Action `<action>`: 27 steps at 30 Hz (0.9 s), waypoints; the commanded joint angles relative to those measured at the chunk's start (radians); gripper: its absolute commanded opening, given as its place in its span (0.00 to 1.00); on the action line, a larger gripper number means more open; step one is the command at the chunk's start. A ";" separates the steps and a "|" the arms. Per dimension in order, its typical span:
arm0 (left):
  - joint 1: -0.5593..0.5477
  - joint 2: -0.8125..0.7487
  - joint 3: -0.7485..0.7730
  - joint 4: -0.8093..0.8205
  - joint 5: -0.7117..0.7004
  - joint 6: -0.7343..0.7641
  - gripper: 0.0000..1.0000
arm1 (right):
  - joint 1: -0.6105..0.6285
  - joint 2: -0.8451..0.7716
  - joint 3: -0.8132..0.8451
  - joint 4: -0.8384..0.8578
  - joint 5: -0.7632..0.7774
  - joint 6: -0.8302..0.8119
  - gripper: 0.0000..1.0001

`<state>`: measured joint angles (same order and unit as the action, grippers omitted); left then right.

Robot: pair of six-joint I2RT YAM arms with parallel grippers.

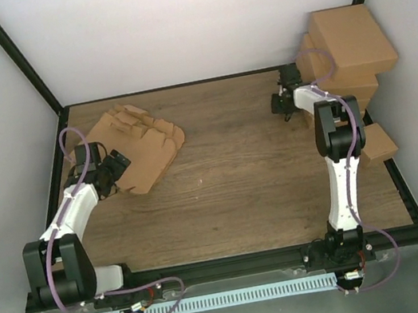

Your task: Fold the paper box

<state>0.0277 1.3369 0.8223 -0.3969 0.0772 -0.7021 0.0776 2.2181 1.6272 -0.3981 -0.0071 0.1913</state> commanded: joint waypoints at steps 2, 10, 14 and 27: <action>0.002 -0.036 0.014 0.014 0.010 0.000 0.96 | -0.057 0.037 0.089 -0.093 0.087 -0.040 0.01; 0.001 -0.048 0.045 -0.020 -0.016 0.027 0.96 | -0.096 0.060 0.090 -0.098 0.194 -0.026 0.01; 0.001 -0.060 0.045 -0.023 -0.012 0.026 0.96 | -0.096 0.069 0.082 -0.095 0.403 0.019 0.01; 0.002 -0.073 0.044 -0.035 -0.004 0.040 0.96 | -0.096 0.093 0.109 -0.084 0.559 0.012 0.01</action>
<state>0.0277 1.2888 0.8436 -0.4263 0.0727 -0.6765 -0.0025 2.2814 1.6928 -0.4805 0.4778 0.1989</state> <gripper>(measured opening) 0.958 0.009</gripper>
